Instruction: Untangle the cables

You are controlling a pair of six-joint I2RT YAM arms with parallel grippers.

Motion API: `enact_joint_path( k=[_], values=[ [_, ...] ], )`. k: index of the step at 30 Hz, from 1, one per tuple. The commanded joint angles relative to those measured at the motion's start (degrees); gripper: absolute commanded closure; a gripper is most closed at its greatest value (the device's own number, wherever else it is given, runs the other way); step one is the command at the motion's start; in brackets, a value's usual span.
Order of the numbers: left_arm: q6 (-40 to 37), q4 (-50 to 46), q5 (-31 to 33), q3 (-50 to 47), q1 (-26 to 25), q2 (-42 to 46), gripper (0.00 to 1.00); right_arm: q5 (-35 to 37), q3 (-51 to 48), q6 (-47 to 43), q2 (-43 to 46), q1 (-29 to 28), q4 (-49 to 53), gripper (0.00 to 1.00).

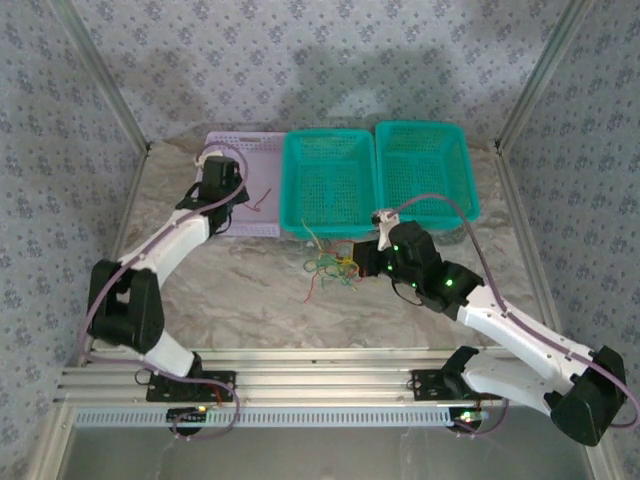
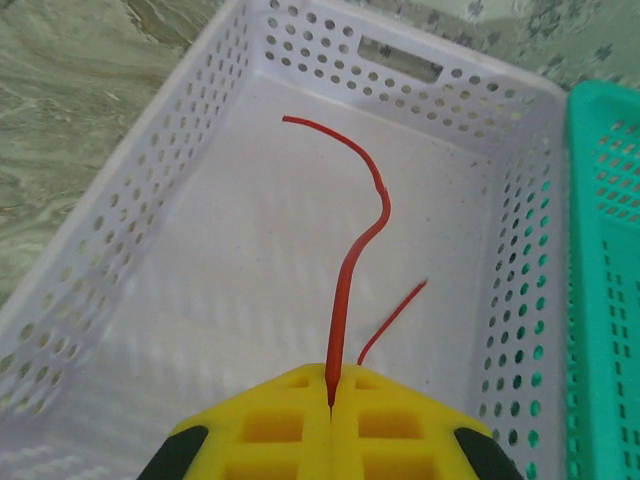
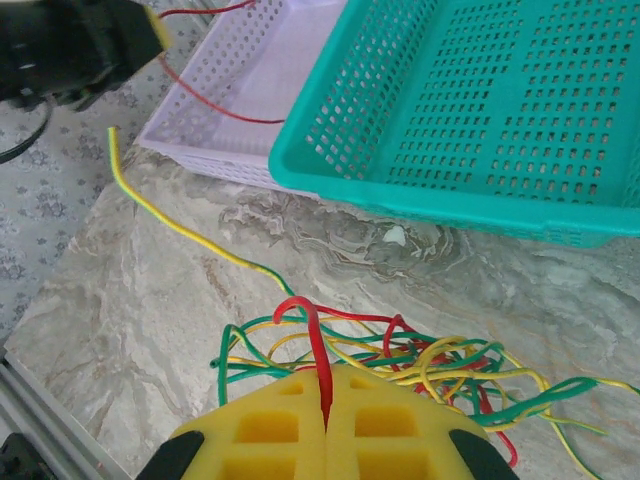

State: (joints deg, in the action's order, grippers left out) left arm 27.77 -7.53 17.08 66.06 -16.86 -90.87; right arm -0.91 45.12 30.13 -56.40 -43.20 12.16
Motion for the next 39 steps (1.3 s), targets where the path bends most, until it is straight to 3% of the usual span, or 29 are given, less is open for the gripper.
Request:
enact_joint_path(
  k=[1,8,14,16,20,27,39],
  values=[
    [-2.60,1.07,-1.69,4.61,0.16,-4.79,1.00,-0.41,0.19,-1.13,1.46,-0.73,-1.24,1.00],
    [-3.25,0.60,-3.16,6.99,0.25,-10.45,0.67,0.02,0.40,-1.47,2.08,-1.69,-0.65,1.00],
    [-2.54,-0.56,-5.82,7.08,0.16,-7.69,0.31,0.22,0.46,-1.36,1.15,-2.13,-1.33,1.00],
    [-1.79,-1.39,-6.72,6.76,0.01,-5.04,0.23,0.37,0.50,-1.38,0.68,-2.32,-1.64,1.00],
    [0.75,-4.82,-8.61,7.23,-0.81,0.01,0.20,1.69,0.64,-1.43,0.18,-2.28,-1.80,1.00],
    [1.12,-9.14,-8.29,4.94,-7.29,9.24,0.19,3.72,2.80,-1.76,-0.06,-2.04,-2.80,1.00],
    [4.40,4.35,-16.19,-20.90,-18.88,28.05,0.18,6.11,6.30,-2.46,1.39,-1.83,-1.25,1.00]
  ],
)
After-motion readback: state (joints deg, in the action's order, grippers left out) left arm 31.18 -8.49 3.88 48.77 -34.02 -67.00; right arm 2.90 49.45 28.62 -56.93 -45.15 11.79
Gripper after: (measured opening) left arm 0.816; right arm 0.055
